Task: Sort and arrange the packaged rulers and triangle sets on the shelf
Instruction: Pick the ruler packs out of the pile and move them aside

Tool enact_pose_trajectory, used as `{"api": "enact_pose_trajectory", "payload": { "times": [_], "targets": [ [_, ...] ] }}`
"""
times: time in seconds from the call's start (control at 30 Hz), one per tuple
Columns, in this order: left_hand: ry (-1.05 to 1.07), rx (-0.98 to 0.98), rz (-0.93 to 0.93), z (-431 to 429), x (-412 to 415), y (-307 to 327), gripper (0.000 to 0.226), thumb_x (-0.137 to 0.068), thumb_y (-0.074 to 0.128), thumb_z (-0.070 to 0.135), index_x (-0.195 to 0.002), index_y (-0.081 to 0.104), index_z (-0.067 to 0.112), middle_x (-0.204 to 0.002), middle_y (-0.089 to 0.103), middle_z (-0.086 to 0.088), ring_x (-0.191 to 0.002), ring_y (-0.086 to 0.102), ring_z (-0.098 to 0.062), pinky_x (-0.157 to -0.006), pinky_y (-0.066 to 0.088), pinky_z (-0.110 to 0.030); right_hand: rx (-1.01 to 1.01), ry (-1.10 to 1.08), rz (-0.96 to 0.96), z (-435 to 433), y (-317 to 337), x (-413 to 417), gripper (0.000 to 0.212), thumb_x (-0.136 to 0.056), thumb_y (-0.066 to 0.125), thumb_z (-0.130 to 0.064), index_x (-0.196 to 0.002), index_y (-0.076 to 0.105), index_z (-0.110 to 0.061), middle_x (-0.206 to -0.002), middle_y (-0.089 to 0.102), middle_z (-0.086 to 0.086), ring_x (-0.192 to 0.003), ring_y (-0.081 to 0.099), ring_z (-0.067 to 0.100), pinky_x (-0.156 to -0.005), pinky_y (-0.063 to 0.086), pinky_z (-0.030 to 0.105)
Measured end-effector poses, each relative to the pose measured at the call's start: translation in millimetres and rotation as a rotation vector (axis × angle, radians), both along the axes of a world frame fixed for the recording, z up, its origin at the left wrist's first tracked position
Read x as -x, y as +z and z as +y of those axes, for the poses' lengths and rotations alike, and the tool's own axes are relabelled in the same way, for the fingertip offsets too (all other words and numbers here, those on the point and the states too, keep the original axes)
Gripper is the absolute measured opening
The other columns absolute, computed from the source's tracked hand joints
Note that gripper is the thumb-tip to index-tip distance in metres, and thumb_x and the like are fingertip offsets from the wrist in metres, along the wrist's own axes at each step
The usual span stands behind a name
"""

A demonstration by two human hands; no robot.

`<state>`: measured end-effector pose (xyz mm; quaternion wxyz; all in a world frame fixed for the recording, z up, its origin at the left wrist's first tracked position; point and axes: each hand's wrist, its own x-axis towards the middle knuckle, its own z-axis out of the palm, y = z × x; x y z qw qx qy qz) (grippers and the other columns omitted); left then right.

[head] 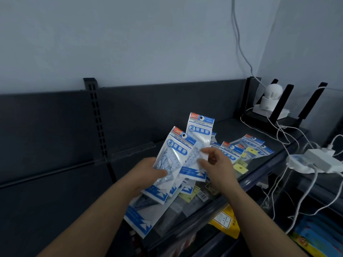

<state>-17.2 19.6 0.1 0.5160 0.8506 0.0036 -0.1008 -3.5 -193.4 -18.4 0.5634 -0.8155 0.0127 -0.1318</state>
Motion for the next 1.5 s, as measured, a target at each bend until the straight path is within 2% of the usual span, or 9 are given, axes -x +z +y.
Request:
{"api": "enact_pose_trajectory", "payload": {
  "times": [0.13,0.23,0.33,0.5,0.97,1.17,1.27,1.43,1.5],
  "targets": [
    [0.072,0.083,-0.016,17.5,9.7,4.4,0.011,-0.092,0.061,0.016,-0.102,0.065,0.019,-0.099,0.072,-0.004,-0.086,0.069,-0.019,-0.077,0.056,-0.034,-0.053,0.048,-0.029,25.8,6.4,1.8,0.013,-0.089,0.065,-0.017,-0.1,0.059,-0.02,-0.099,0.06,-0.003,-0.076,0.063,0.01,-0.055,0.049,0.013],
    [0.139,0.164,-0.045,38.0,26.4,7.3,0.012,-0.093,0.06,0.012,-0.102,0.062,0.02,-0.102,0.07,-0.004,-0.088,0.068,-0.019,-0.073,0.055,-0.031,-0.074,0.145,-0.002,56.9,9.7,4.5,0.011,-0.089,0.066,-0.017,-0.096,0.058,-0.019,-0.097,0.061,0.0,-0.076,0.066,0.02,-0.06,0.054,0.023],
    [0.208,0.215,-0.067,64.6,48.7,7.6,0.018,-0.094,0.058,0.012,-0.11,0.06,0.019,-0.105,0.07,-0.002,-0.091,0.068,-0.017,-0.071,0.054,-0.028,-0.055,0.232,0.021,93.7,12.1,7.8,0.014,-0.088,0.067,-0.02,-0.097,0.057,-0.019,-0.096,0.063,0.0,-0.077,0.066,0.014,-0.057,0.052,0.02],
    [0.36,0.29,-0.107,117.3,91.5,7.7,0.019,-0.096,0.054,0.011,-0.106,0.061,0.025,-0.102,0.071,0.002,-0.088,0.069,-0.012,-0.066,0.054,-0.023,-0.065,0.383,0.048,161.8,15.0,26.7,0.014,-0.087,0.068,-0.02,-0.094,0.057,-0.023,-0.095,0.066,0.005,-0.083,0.068,0.02,-0.073,0.059,0.042],
    [0.854,-0.016,-0.19,290.6,234.7,16.6,0.028,-0.083,0.073,0.02,-0.103,0.055,0.022,-0.091,0.066,0.008,-0.077,0.066,-0.01,-0.061,0.054,-0.026,-0.096,0.718,0.167,368.2,14.9,112.5,0.017,-0.086,0.068,-0.011,-0.096,0.057,-0.019,-0.1,0.066,0.002,-0.085,0.069,0.017,-0.073,0.06,0.038],
    [0.893,-0.196,-0.127,337.0,258.5,5.0,0.033,-0.082,0.072,0.02,-0.108,0.053,0.018,-0.095,0.061,0.005,-0.072,0.059,-0.003,-0.048,0.04,-0.015,0.075,0.723,0.094,411.6,-2.0,136.6,0.015,-0.086,0.069,-0.017,-0.098,0.06,-0.019,-0.093,0.061,-0.003,-0.075,0.058,0.006,-0.059,0.044,0.016],
    [0.889,-0.293,-0.079,348.9,261.4,-4.9,0.033,-0.081,0.073,0.023,-0.107,0.052,0.02,-0.103,0.062,0.002,-0.08,0.06,-0.01,-0.057,0.045,-0.021,0.206,0.707,0.042,416.3,-9.9,138.4,0.016,-0.087,0.067,-0.022,-0.101,0.059,-0.02,-0.101,0.057,-0.007,-0.082,0.053,0.003,-0.064,0.039,0.013],
    [0.869,-0.522,0.022,352.0,262.4,-15.6,0.051,-0.079,0.072,0.038,-0.122,0.051,0.019,-0.117,0.057,-0.001,-0.104,0.055,-0.02,-0.085,0.048,-0.033,0.572,0.694,0.001,413.8,-19.3,135.8,0.027,-0.084,0.067,-0.038,-0.106,0.065,-0.021,-0.111,0.047,0.001,-0.105,0.05,0.017,-0.087,0.046,0.029],
    [0.858,-0.656,0.025,348.6,262.6,-16.1,0.062,-0.08,0.068,0.045,-0.131,0.046,0.019,-0.128,0.049,-0.005,-0.115,0.047,-0.025,-0.094,0.041,-0.035,0.599,0.687,-0.015,410.3,-18.4,136.7,0.029,-0.083,0.068,-0.042,-0.105,0.065,-0.023,-0.117,0.045,0.003,-0.112,0.045,0.02,-0.094,0.045,0.032]
  ]
}}
